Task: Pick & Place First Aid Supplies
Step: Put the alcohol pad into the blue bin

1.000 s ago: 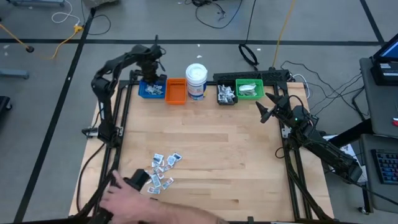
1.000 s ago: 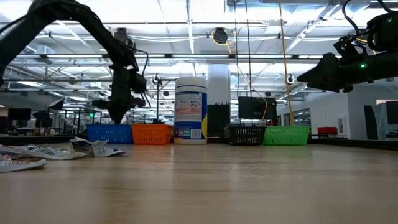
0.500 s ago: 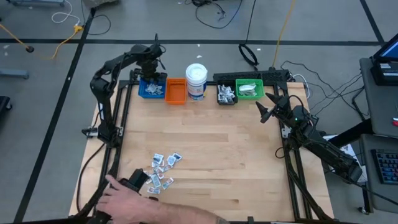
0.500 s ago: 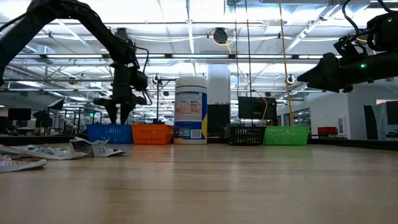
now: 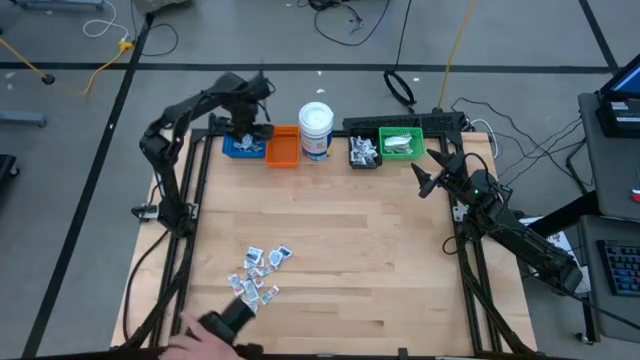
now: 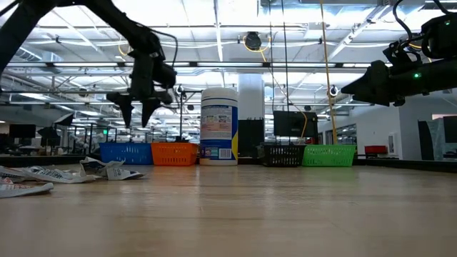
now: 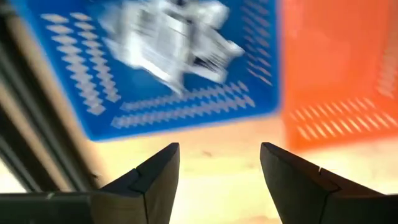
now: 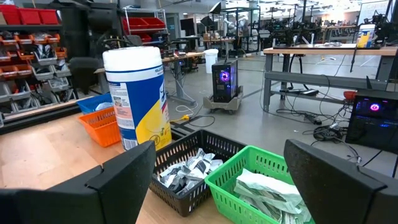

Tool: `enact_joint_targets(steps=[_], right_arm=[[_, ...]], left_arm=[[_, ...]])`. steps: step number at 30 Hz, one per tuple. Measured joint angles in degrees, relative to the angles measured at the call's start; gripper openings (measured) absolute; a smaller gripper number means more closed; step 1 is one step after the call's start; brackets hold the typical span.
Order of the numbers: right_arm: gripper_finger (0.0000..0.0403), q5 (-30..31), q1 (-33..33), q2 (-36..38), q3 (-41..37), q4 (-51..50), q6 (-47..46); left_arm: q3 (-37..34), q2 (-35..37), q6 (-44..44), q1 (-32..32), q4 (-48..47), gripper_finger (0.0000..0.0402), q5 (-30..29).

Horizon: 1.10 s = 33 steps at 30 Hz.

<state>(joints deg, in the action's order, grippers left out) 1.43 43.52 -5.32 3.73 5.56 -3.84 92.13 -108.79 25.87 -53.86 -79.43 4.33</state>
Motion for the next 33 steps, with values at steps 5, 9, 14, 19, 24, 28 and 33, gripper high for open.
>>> enact_joint_targets(steps=[5,9,14,19,24,28,33], right_arm=[[0.0352,-0.01,-0.01,0.00,0.01,0.00,0.01],[0.0352,0.00,-0.01,0.01,0.01,0.00,0.00],[0.0352,-0.02,-0.01,0.00,-0.01,0.00,0.00],[0.0352,-0.01,0.00,-0.01,0.01,0.00,0.00],[0.0352,0.00,-0.01,0.00,0.00,0.00,0.00],[0.0352,0.01,-0.01,-0.01,-0.01,0.00,0.00],[0.0352,-0.02,0.01,0.00,0.01,0.00,0.00]], left_arm=[[-4.33,2.31,4.85,7.44,0.16,0.0217,-0.34],[-11.28,6.43,11.17,14.58,3.00,0.0209,-0.46],[-19.79,12.29,22.55,26.33,7.59,0.0210,-0.29],[-25.51,16.32,35.63,39.34,9.71,0.0218,-0.09],[-26.83,16.71,47.28,52.16,9.93,0.0218,0.70],[-26.83,16.71,54.82,60.31,12.19,0.0212,1.73],[-26.83,16.54,60.93,67.12,14.53,0.0215,1.71]])
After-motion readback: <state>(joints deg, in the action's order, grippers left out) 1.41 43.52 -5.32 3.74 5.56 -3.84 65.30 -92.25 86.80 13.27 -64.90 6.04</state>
